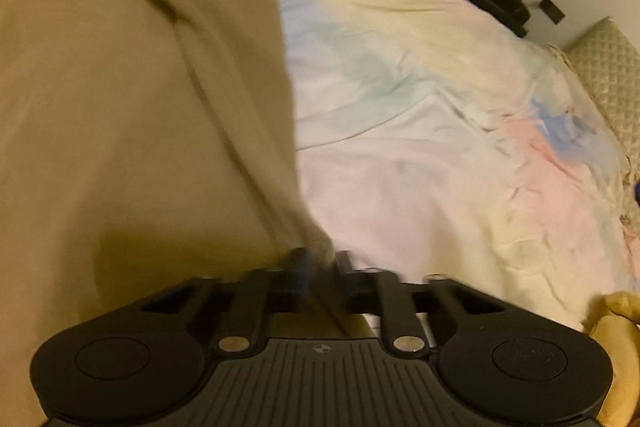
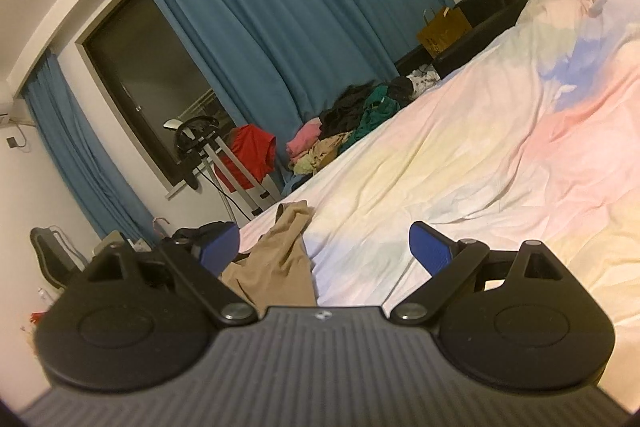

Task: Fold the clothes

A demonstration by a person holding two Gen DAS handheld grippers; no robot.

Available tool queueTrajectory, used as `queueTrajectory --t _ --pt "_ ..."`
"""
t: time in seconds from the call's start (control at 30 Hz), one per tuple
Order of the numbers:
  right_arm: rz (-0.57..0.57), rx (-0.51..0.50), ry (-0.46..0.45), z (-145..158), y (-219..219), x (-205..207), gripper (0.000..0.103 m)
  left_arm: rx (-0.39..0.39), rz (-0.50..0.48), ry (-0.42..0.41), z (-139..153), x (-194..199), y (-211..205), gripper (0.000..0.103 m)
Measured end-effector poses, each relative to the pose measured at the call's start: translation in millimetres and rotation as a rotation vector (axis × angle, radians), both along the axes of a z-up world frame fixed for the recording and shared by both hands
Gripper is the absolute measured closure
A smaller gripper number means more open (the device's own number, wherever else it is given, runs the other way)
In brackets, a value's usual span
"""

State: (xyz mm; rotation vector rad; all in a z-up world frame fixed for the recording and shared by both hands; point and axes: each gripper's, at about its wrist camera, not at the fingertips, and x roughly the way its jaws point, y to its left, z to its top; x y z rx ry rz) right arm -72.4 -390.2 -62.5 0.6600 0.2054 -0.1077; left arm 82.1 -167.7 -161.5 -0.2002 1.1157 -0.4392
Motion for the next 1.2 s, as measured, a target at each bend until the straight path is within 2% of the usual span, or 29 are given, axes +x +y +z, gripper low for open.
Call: queueTrajectory --t 0.03,0.17,0.23,0.33,0.43,0.53,0.63,0.7,0.77,0.93,1.03,1.1,1.2 --pt "0.002 0.001 0.006 0 0 1 0.010 -0.025 -0.004 0.008 0 2 5 0.098" --pt "0.008 0.001 0.024 -2 2 3 0.010 -0.148 -0.032 0.025 21 5 37 0.099" --pt "0.010 0.001 0.036 -2 3 5 0.010 -0.210 -0.026 0.054 32 6 63 0.099" --pt "0.022 -0.025 0.061 -2 9 9 0.010 -0.264 0.006 0.085 42 13 104 0.100" --pt "0.033 -0.050 0.086 -2 16 14 0.010 -0.247 0.064 0.065 47 23 140 0.100" --pt "0.044 -0.076 0.111 -2 22 19 0.010 -0.228 0.139 0.080 36 33 170 0.100" --pt "0.056 -0.108 0.136 -3 30 23 0.010 -0.175 0.155 0.081 19 39 180 0.099" --pt "0.086 -0.134 0.157 -4 37 28 0.010 -0.188 0.160 0.106 9 40 183 0.097" --pt "0.117 -0.161 0.178 -6 45 32 0.010 -0.171 0.132 0.081 9 38 181 0.095" --pt "0.382 -0.103 0.311 -31 71 61 0.010 -0.148 0.097 -0.032 23 27 180 0.067" --pt "0.488 -0.022 0.446 -55 87 80 0.010 -0.135 0.098 -0.100 32 15 182 0.060" --pt "0.504 -0.003 0.543 -70 94 92 0.010 -0.136 0.104 -0.129 37 11 186 0.059" --pt "0.481 0.058 0.617 -84 92 101 0.011 -0.160 0.122 -0.147 42 10 195 0.059"
